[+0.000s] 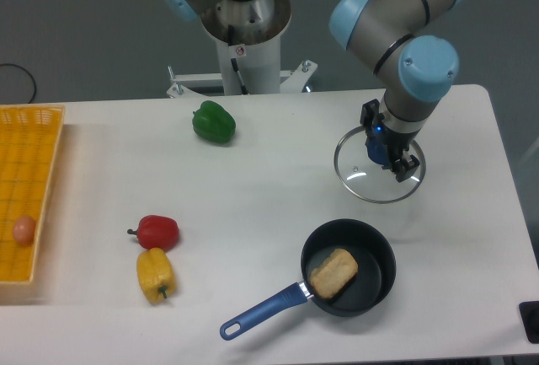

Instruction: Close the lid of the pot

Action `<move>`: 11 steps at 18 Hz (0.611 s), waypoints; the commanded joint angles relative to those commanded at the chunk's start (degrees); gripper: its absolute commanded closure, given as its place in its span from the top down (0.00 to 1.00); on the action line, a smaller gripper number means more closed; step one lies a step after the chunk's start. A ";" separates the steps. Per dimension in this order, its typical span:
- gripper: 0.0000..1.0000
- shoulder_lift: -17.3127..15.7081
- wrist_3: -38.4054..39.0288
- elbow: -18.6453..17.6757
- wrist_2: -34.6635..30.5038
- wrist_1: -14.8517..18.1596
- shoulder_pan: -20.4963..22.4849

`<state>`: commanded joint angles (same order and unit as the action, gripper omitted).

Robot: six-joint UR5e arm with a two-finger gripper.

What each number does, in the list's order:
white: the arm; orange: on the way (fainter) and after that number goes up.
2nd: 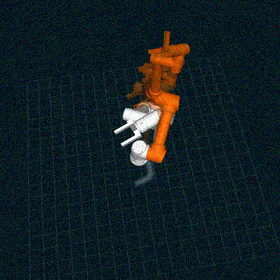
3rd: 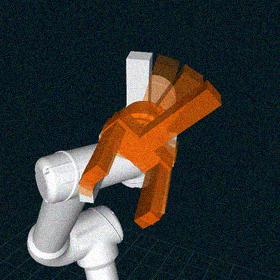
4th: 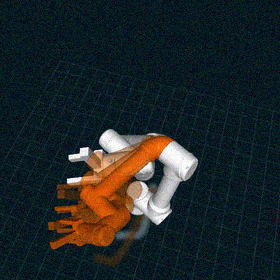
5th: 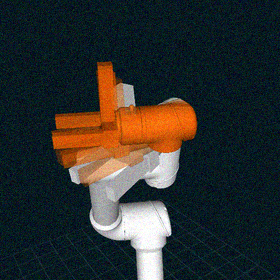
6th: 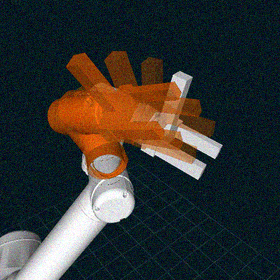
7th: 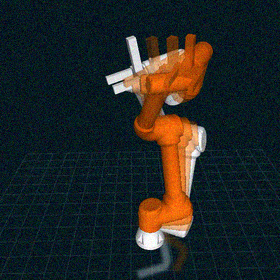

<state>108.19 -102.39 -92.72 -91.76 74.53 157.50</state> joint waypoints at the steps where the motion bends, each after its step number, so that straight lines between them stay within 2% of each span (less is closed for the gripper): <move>1: 0.63 0.09 0.00 -0.09 0.00 0.00 -0.09; 11: 0.63 0.00 0.26 0.17 0.00 0.00 -0.09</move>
<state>108.19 -102.13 -92.55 -91.76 74.53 157.41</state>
